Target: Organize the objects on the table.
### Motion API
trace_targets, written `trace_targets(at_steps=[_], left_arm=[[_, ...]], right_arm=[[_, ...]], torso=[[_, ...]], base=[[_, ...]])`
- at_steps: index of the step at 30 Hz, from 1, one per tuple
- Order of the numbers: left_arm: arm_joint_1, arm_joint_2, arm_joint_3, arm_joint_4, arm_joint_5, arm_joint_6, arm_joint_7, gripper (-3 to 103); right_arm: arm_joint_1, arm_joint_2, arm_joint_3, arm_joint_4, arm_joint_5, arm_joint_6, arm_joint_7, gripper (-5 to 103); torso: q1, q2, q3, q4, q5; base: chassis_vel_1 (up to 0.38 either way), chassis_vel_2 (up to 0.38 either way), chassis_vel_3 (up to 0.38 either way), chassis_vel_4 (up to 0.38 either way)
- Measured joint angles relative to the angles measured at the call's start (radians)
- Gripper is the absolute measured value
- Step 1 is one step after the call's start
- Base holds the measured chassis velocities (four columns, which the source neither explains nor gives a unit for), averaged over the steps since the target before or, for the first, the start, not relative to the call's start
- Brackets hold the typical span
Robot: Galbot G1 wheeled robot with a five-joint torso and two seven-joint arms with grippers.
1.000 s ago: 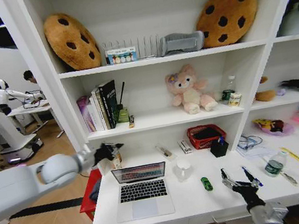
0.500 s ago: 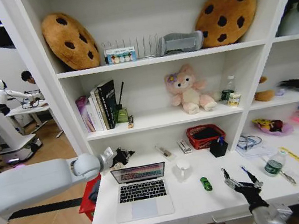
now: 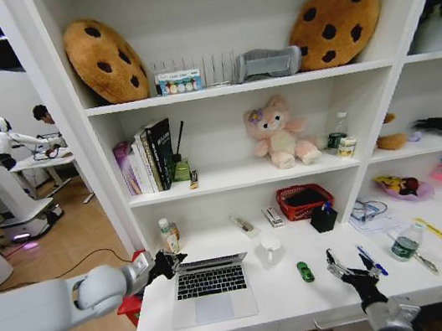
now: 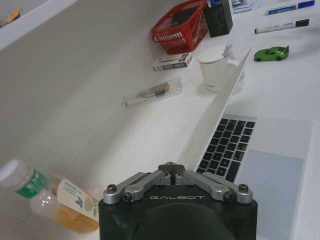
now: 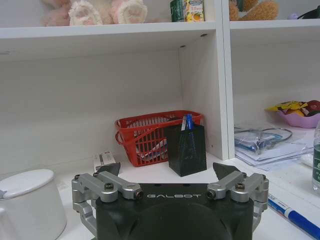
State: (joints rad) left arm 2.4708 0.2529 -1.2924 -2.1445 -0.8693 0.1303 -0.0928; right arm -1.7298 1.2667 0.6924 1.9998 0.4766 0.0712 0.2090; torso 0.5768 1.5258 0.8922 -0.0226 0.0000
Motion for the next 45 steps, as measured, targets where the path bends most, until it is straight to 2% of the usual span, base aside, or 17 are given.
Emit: trace_targets(at_steps=[3, 10, 14, 22, 24, 26, 27, 28, 30, 31, 32, 34, 35, 37, 38, 40, 45], left_arm=[[0.089, -0.086, -0.001, -0.032, 0.081, -0.006, 0.006, 0], [0.162, -0.195, 0.038, -0.053, 0.198, -0.032, 0.038, 0], [0.097, -0.269, 0.114, -0.040, 0.229, -0.051, 0.052, 0], [-0.013, -0.440, 0.157, -0.061, 0.246, -0.075, 0.072, 0], [-0.115, -0.557, 0.243, -0.054, 0.244, -0.077, 0.072, 6], [-0.193, -0.682, 0.260, -0.050, 0.239, -0.092, 0.072, 16], [-0.193, -0.682, 0.260, -0.050, 0.239, -0.092, 0.072, 16], [-0.219, -0.730, 0.257, -0.047, 0.241, -0.095, 0.072, 22], [-0.319, -0.909, 0.223, -0.034, 0.225, -0.102, 0.083, 27], [-0.319, -0.909, 0.223, -0.034, 0.225, -0.102, 0.083, 27], [-0.359, -1.003, 0.203, -0.030, 0.189, -0.103, 0.087, 38], [-0.401, -1.145, 0.175, -0.025, 0.143, -0.107, 0.087, 44], [-0.401, -1.145, 0.175, -0.025, 0.143, -0.107, 0.087, 44], [-0.432, -1.267, 0.152, -0.015, 0.126, -0.129, 0.087, 55], [-0.432, -1.267, 0.152, -0.015, 0.126, -0.129, 0.087, 55], [-0.448, -1.326, 0.132, -0.004, 0.126, -0.151, 0.085, 66], [-0.442, -1.380, 0.106, 0.020, 0.131, -0.199, 0.097, 82]], right_arm=[[0.006, 0.001, -0.008, -0.008, -0.001, -0.010, 0.006, 100], [0.016, 0.000, -0.020, -0.014, -0.003, -0.028, 0.018, 100], [0.017, 0.006, -0.033, -0.013, -0.014, -0.031, 0.022, 100], [-0.002, 0.013, -0.048, 0.021, -0.032, -0.034, 0.024, 100], [-0.008, 0.005, -0.047, 0.031, -0.031, -0.035, 0.024, 100], [-0.013, -0.007, -0.044, 0.043, -0.029, -0.035, 0.024, 100], [-0.013, -0.007, -0.044, 0.043, -0.029, -0.035, 0.024, 100], [-0.015, -0.012, -0.042, 0.047, -0.028, -0.036, 0.024, 100], [-0.019, -0.024, -0.038, 0.066, -0.022, -0.039, 0.024, 100], [-0.019, -0.024, -0.038, 0.066, -0.022, -0.039, 0.024, 100], [-0.022, -0.033, -0.035, 0.075, -0.018, -0.042, 0.025, 100], [-0.027, -0.047, -0.033, 0.085, -0.017, -0.044, 0.025, 100], [-0.027, -0.047, -0.033, 0.085, -0.017, -0.044, 0.025, 100], [-0.040, -0.069, -0.028, 0.100, -0.018, -0.045, 0.024, 100], [-0.040, -0.069, -0.028, 0.100, -0.018, -0.045, 0.024, 100], [-0.056, -0.080, -0.024, 0.110, -0.020, -0.041, 0.019, 100], [-0.094, -0.085, -0.019, 0.121, -0.033, -0.017, 0.002, 100]], torso=[[0.000, 0.000, 0.000, 0.0001, -0.0003], [0.000, 0.000, 0.000, 0.0001, -0.0001], [0.000, 0.000, 0.000, 0.0001, 0.0000], [0.000, 0.000, 0.000, -0.0007, 0.0005], [0.000, 0.000, 0.000, 0.0002, -0.0006], [0.000, 0.000, 0.000, 0.0001, -0.0003], [0.000, 0.000, 0.000, 0.0001, -0.0003], [0.000, 0.000, 0.000, 0.0002, 0.0003], [0.000, 0.000, 0.000, 0.0000, 0.0000], [0.000, 0.000, 0.000, 0.0000, 0.0000], [0.000, 0.000, 0.000, -0.0002, 0.0000], [0.000, 0.000, 0.000, 0.0001, 0.0001], [0.000, 0.000, 0.000, 0.0001, 0.0001], [0.000, 0.000, 0.000, 0.0003, 0.0001], [0.000, 0.000, 0.000, 0.0003, 0.0001], [0.000, 0.000, 0.000, -0.0001, 0.0001], [0.000, 0.000, 0.000, -0.0002, 0.0001]], base=[[0.000, 0.000, 0.000, 0.000], [0.000, 0.000, 0.000, 0.000], [0.000, 0.000, 0.000, 0.000], [0.000, 0.000, 0.000, 0.000], [0.000, 0.000, 0.000, 0.000], [0.000, 0.000, 0.000, 0.000], [0.000, 0.000, 0.000, 0.000], [0.000, 0.000, 0.000, 0.000], [0.000, 0.000, 0.000, 0.000], [0.000, 0.000, 0.000, 0.000], [0.000, 0.000, 0.000, 0.000], [0.000, 0.000, 0.000, 0.000], [0.000, 0.000, 0.000, 0.000], [0.000, 0.000, 0.000, 0.000], [0.000, 0.000, 0.000, 0.000], [0.000, 0.000, 0.000, 0.000], [0.000, 0.000, 0.000, 0.000]])
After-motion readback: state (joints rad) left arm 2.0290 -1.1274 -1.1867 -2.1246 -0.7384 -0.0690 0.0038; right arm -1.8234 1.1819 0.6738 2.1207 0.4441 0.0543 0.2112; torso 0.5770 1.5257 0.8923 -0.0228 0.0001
